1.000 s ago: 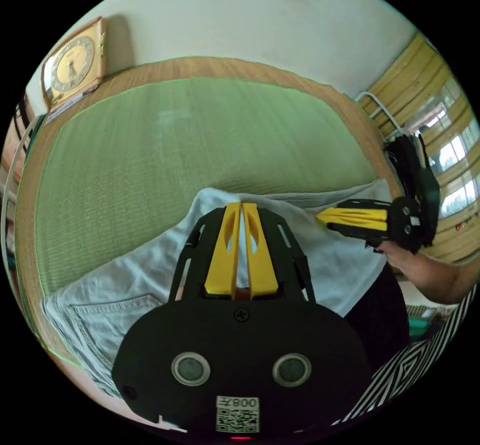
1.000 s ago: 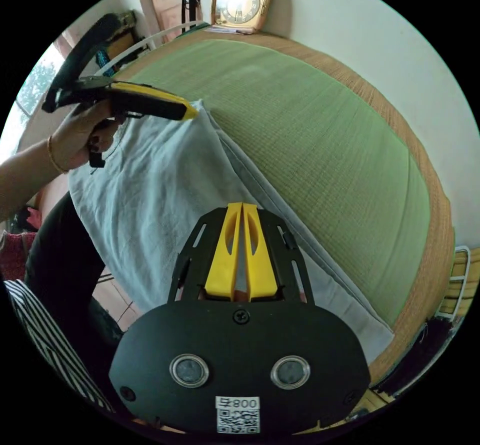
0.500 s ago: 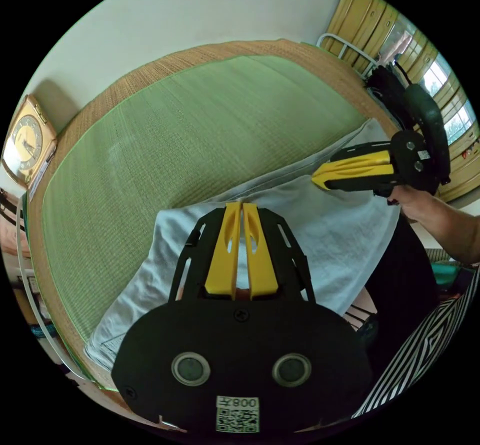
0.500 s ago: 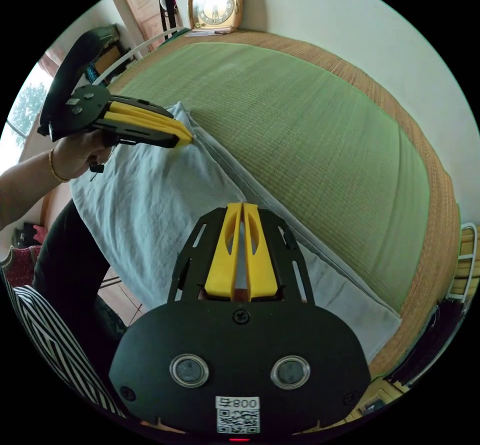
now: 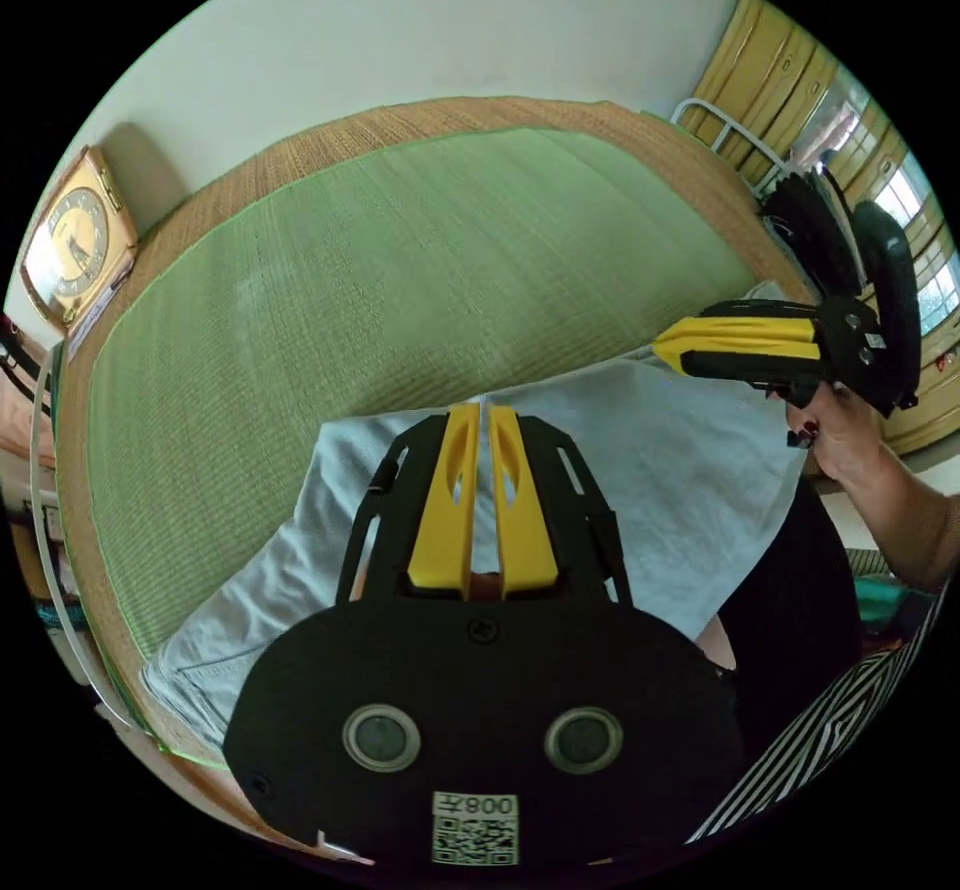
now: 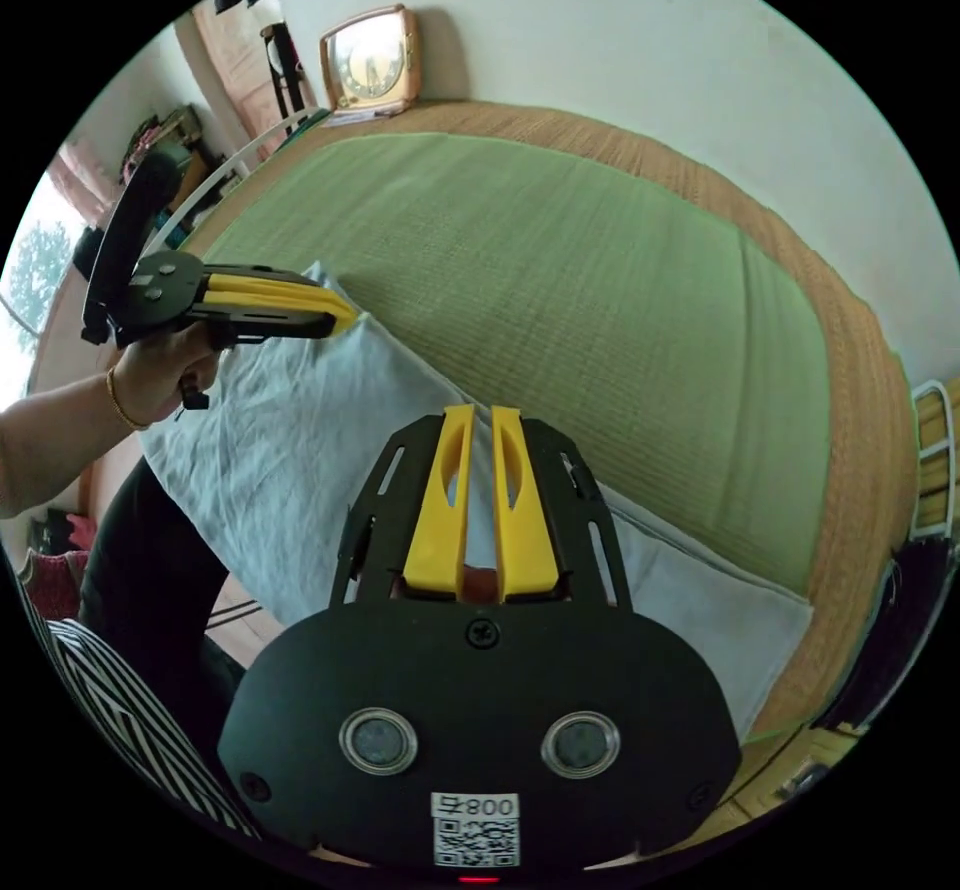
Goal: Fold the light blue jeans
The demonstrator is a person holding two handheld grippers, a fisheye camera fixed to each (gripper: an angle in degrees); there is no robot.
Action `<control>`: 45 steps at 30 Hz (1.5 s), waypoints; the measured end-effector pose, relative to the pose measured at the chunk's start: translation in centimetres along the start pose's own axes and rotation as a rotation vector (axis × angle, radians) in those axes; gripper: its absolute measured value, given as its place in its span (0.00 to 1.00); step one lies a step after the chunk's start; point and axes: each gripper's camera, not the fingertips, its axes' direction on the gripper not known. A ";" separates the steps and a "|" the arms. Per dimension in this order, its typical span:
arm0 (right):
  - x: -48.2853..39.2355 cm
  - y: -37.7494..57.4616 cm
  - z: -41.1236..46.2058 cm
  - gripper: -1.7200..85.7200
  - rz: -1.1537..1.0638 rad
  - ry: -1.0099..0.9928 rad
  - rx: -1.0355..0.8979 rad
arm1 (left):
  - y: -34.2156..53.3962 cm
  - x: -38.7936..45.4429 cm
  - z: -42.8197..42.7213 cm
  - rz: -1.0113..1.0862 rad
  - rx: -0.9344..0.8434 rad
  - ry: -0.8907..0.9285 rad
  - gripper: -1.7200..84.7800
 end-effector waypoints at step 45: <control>27.6 26.5 -3.7 0.02 0.435 -0.036 0.047 | -26.2 27.7 16.8 0.277 -0.176 0.042 0.03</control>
